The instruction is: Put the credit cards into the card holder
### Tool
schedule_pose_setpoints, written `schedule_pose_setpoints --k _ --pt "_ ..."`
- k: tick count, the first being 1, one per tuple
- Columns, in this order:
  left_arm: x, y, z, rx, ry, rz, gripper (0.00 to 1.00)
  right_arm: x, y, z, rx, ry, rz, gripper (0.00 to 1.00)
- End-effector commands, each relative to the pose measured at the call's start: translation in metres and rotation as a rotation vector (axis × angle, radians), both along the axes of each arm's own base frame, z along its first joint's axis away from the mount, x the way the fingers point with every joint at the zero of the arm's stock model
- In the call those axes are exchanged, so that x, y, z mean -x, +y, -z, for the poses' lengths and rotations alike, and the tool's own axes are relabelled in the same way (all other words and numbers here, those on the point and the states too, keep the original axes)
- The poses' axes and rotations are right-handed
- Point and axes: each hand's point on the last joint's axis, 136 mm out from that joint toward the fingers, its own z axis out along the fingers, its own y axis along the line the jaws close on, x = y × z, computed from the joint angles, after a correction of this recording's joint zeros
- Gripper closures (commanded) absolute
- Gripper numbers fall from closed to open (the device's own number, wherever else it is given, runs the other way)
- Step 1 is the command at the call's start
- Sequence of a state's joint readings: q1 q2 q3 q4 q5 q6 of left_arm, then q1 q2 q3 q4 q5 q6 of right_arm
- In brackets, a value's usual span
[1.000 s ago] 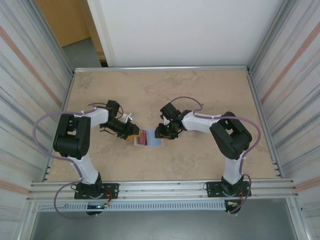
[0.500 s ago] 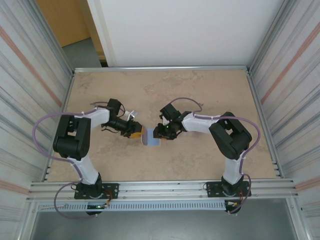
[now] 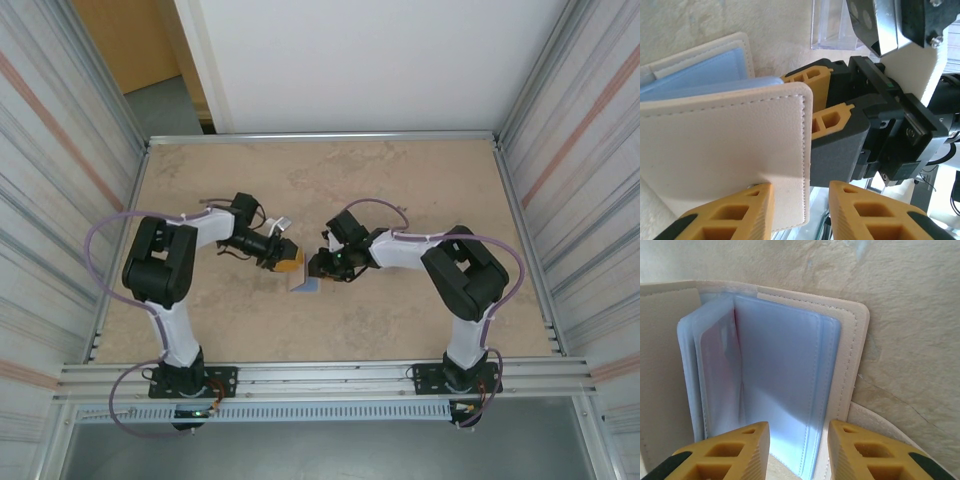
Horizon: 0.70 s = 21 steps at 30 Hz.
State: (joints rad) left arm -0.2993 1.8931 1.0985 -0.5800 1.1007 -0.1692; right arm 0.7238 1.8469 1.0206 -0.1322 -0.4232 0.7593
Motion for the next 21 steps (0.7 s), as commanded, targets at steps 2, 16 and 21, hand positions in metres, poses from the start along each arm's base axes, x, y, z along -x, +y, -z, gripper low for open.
schedule_pose_setpoints --k 2,16,21 --pt "0.000 -0.010 -0.001 0.031 0.026 0.043 0.66 0.009 -0.020 0.000 0.051 0.039 0.044 0.66" --pt "0.001 -0.022 0.019 -0.020 0.045 0.115 0.72 0.016 -0.029 -0.031 -0.005 -0.009 0.085 0.68" --pt "0.001 -0.023 0.024 -0.032 0.063 0.122 0.72 0.016 -0.022 -0.027 -0.039 0.000 0.095 0.67"
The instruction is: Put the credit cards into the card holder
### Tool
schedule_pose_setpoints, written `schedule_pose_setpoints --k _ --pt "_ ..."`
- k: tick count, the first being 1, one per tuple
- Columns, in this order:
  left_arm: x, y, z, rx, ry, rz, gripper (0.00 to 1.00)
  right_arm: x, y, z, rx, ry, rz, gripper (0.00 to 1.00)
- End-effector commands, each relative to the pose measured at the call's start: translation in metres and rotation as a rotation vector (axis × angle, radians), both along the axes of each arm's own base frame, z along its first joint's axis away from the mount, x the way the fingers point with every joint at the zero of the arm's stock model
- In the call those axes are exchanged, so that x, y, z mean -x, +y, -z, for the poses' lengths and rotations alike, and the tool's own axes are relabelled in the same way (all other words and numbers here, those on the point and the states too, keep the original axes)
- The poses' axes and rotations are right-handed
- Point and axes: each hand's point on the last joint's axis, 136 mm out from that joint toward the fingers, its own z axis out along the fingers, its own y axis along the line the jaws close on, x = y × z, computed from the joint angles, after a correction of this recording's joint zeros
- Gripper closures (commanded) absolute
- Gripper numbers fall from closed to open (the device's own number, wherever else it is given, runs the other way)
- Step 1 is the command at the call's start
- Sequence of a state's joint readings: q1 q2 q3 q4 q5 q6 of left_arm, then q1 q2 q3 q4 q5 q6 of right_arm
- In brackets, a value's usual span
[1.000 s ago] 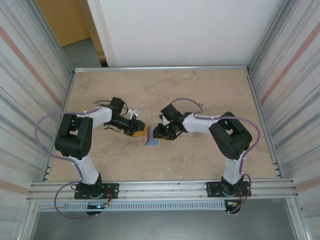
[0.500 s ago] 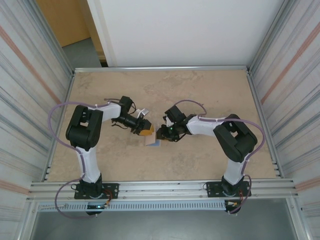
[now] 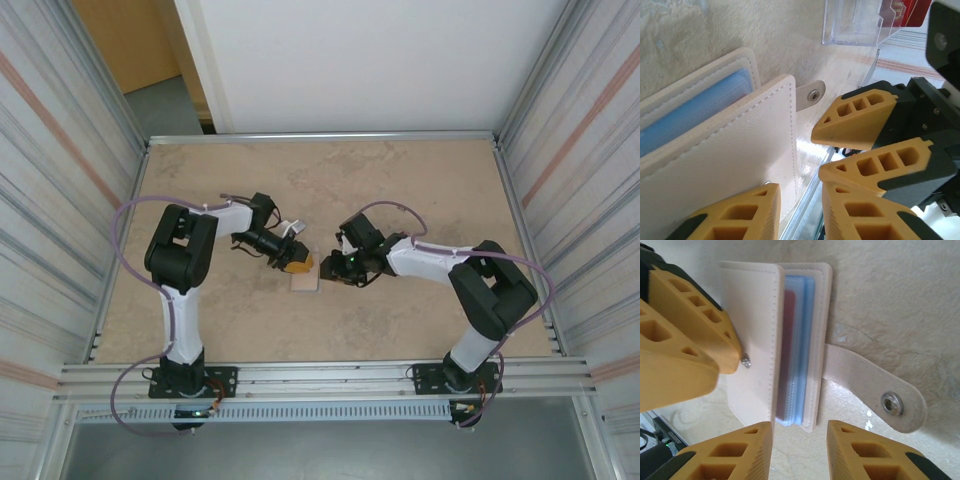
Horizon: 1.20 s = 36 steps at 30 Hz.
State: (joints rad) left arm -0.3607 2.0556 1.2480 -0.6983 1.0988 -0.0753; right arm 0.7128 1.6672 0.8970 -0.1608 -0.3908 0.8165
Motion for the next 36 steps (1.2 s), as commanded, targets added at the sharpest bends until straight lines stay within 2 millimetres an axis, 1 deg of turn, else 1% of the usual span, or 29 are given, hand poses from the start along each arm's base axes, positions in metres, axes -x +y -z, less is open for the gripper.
schedule_pose_setpoints --k 1,4,6,7,8,12,15,17,22,25,28,29,31,33,34,35,36 --pt "0.002 -0.001 0.004 -0.015 0.020 0.022 0.72 -0.002 0.009 -0.005 -0.051 0.004 0.019 0.68" --pt "0.001 -0.001 0.005 -0.018 0.022 0.020 0.73 -0.003 0.018 -0.004 -0.081 0.012 0.014 0.72" --pt "0.001 -0.001 0.005 -0.019 0.023 0.018 0.74 -0.002 0.022 -0.003 -0.089 0.016 0.009 0.73" --pt "0.002 -0.001 0.013 -0.030 0.045 0.019 0.74 -0.002 0.023 -0.003 -0.090 0.015 0.009 0.72" --pt "0.002 0.000 0.015 -0.033 0.048 0.019 0.74 -0.001 0.024 -0.002 -0.084 0.016 0.007 0.72" --pt "0.001 0.000 0.022 -0.058 0.057 0.023 0.74 0.002 0.024 0.010 -0.034 0.040 0.000 0.68" --pt "0.003 -0.002 0.025 -0.064 0.072 0.024 0.74 0.002 0.024 0.015 -0.025 0.048 0.009 0.68" --pt "0.004 -0.004 0.028 -0.067 0.080 0.031 0.74 0.003 0.024 0.018 -0.017 0.054 0.009 0.69" --pt "0.004 -0.007 0.026 -0.063 0.084 0.039 0.74 0.007 0.017 0.029 0.053 0.072 0.014 0.69" --pt "0.005 -0.009 0.026 -0.065 0.093 0.043 0.74 0.009 0.018 0.036 0.073 0.088 0.006 0.72" --pt "0.003 -0.010 0.018 -0.054 0.081 0.046 0.74 0.011 0.015 0.046 0.101 0.102 0.011 0.80" --pt "0.003 -0.011 0.014 -0.048 0.074 0.047 0.74 0.012 0.013 0.050 0.111 0.110 0.016 0.84" --pt "0.002 -0.012 0.006 -0.039 0.057 0.048 0.73 0.013 0.010 0.057 0.125 0.124 0.017 0.90" --pt "0.001 -0.012 -0.005 -0.033 0.027 0.054 0.70 0.016 0.005 0.065 0.142 0.139 0.021 0.93" --pt "0.000 -0.011 -0.011 -0.036 0.008 0.055 0.68 0.017 0.003 0.067 0.148 0.143 0.025 0.93" --pt "0.000 -0.010 -0.021 -0.036 -0.024 0.057 0.66 0.017 0.001 0.069 0.151 0.144 0.031 0.94" --pt "-0.001 -0.008 -0.025 -0.047 -0.046 0.057 0.64 0.017 0.000 0.070 0.149 0.144 0.036 0.94"
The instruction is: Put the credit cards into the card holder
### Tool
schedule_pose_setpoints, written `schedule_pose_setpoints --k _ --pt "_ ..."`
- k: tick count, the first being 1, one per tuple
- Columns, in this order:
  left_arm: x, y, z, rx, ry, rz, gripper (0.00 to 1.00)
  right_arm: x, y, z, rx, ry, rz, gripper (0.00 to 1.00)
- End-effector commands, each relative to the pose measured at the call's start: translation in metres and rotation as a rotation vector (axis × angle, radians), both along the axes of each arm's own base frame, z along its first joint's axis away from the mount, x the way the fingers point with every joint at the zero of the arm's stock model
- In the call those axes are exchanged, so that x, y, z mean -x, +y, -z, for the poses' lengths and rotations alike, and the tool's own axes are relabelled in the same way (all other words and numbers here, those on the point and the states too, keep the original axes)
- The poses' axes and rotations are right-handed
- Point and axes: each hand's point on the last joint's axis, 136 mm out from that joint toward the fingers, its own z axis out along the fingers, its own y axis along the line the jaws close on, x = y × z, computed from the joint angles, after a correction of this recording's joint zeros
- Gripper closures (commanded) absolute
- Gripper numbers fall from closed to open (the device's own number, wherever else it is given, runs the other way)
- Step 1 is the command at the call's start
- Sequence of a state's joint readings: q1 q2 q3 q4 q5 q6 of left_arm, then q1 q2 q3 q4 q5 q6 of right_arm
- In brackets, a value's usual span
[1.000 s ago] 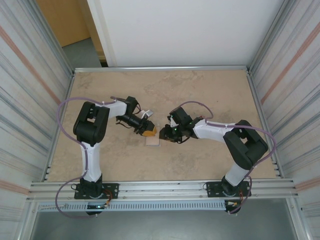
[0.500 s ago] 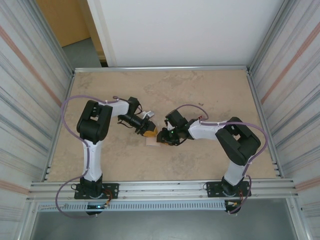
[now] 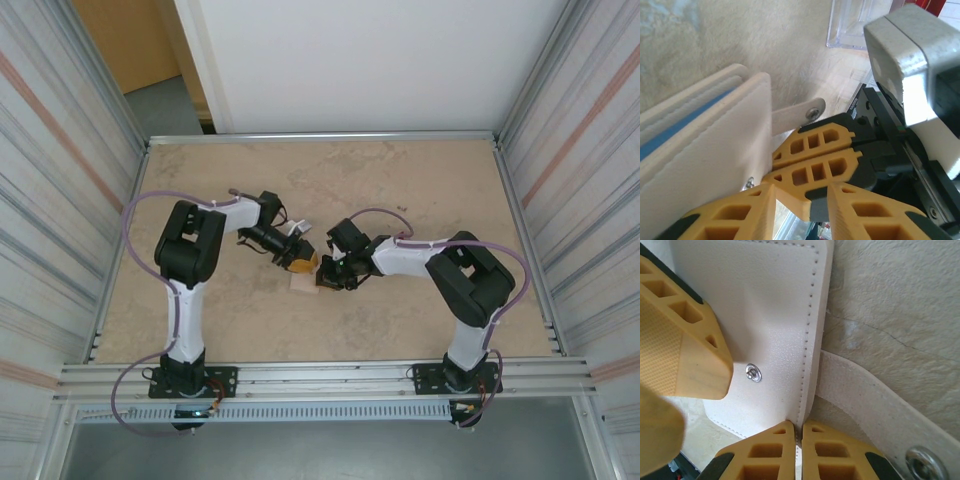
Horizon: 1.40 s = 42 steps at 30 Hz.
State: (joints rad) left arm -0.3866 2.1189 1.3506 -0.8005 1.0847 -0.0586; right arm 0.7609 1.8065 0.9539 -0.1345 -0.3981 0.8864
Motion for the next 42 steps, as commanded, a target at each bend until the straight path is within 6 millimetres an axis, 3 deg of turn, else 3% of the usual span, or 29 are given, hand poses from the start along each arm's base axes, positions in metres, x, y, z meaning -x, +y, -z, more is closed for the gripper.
schedule_pose_setpoints --k 1,6,12,21,27,37,42 --pt "0.003 0.005 -0.030 -0.033 -0.105 0.024 0.62 0.011 -0.022 0.041 0.121 0.059 0.028 0.94" --pt "0.003 0.033 -0.032 -0.146 -0.194 -0.010 0.56 0.011 -0.022 0.041 0.116 0.059 0.025 0.94" --pt "0.011 0.059 -0.001 -0.265 -0.192 -0.038 0.51 0.009 -0.022 0.040 0.111 0.058 0.022 0.93" --pt "0.015 0.038 0.004 -0.121 -0.098 -0.051 0.49 0.011 -0.026 0.040 0.111 0.049 0.031 0.93" --pt "0.017 0.027 0.009 -0.056 -0.029 -0.059 0.60 0.009 -0.024 0.036 0.104 0.038 0.029 0.93" --pt "0.017 0.024 0.005 -0.030 -0.041 -0.044 0.96 0.008 -0.021 0.030 0.086 0.026 0.018 0.91" --pt "0.023 0.039 0.001 -0.119 -0.123 -0.006 1.00 0.010 -0.025 0.002 0.076 -0.022 0.008 0.83"
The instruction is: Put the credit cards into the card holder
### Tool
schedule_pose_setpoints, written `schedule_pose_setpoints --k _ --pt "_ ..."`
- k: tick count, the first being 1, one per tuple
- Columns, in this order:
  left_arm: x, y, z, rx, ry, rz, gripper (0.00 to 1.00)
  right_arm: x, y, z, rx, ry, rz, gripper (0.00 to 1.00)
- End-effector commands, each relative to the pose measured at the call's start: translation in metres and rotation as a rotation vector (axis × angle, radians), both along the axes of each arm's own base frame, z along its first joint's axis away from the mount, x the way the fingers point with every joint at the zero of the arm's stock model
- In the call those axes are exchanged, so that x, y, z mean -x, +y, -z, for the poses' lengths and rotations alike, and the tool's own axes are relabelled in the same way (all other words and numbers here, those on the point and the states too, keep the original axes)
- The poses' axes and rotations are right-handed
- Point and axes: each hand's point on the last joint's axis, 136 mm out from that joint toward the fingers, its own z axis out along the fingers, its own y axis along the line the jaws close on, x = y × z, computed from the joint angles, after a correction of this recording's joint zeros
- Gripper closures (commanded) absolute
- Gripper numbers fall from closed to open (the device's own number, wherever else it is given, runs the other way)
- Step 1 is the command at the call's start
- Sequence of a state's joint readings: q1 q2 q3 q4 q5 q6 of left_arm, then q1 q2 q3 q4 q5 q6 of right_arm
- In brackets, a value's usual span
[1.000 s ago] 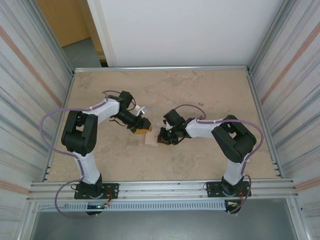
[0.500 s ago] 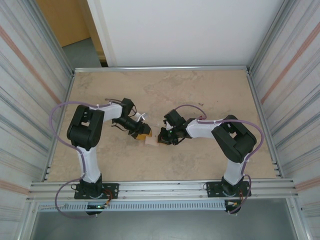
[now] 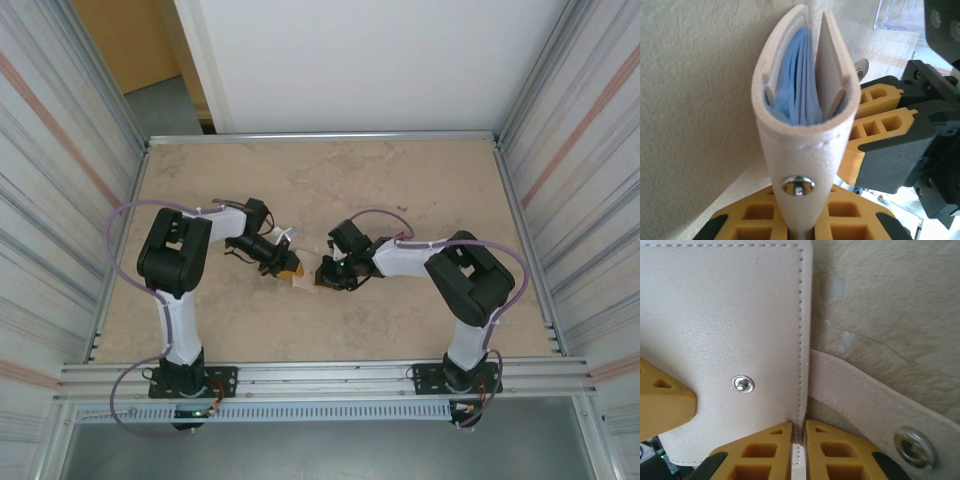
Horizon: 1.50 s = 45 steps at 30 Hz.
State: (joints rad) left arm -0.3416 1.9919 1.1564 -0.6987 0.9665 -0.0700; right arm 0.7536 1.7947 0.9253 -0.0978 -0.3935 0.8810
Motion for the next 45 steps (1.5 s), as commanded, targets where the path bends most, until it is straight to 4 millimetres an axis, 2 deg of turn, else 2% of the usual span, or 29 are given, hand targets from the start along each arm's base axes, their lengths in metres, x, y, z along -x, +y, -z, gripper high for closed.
schedule_pose_setpoints --k 1,6,9,13,21,23,27,29,36,45 --pt "0.009 0.009 -0.017 -0.037 -0.082 0.045 1.00 0.013 -0.024 -0.006 0.084 -0.014 0.003 0.81" --pt "0.030 0.020 -0.029 -0.040 -0.160 0.046 1.00 0.026 -0.044 -0.029 0.103 -0.043 0.002 0.76" --pt "0.041 0.028 -0.029 -0.064 -0.182 0.063 1.00 0.031 -0.060 -0.033 0.108 -0.052 0.027 0.75" --pt "0.046 0.035 -0.020 -0.112 -0.182 0.069 1.00 0.032 -0.073 -0.030 0.112 -0.050 0.058 0.76" --pt "0.046 0.041 0.007 -0.220 -0.114 0.089 1.00 0.028 -0.061 -0.007 0.081 -0.020 0.056 0.80" --pt "0.043 0.033 0.000 -0.156 -0.135 0.106 1.00 0.026 -0.057 -0.003 0.076 -0.012 0.053 0.80" --pt "0.043 0.015 -0.034 0.019 -0.183 0.116 1.00 0.024 -0.052 0.002 0.065 -0.005 0.042 0.81" --pt "0.045 0.014 -0.038 0.038 -0.189 0.111 1.00 0.024 -0.049 0.004 0.046 -0.007 0.042 0.81" --pt "0.041 0.033 -0.006 -0.143 -0.150 0.101 1.00 0.021 -0.029 0.011 0.013 0.006 0.002 0.82" --pt "0.036 0.035 0.010 -0.189 -0.099 0.074 1.00 0.016 -0.014 0.019 -0.012 0.003 -0.006 0.82"
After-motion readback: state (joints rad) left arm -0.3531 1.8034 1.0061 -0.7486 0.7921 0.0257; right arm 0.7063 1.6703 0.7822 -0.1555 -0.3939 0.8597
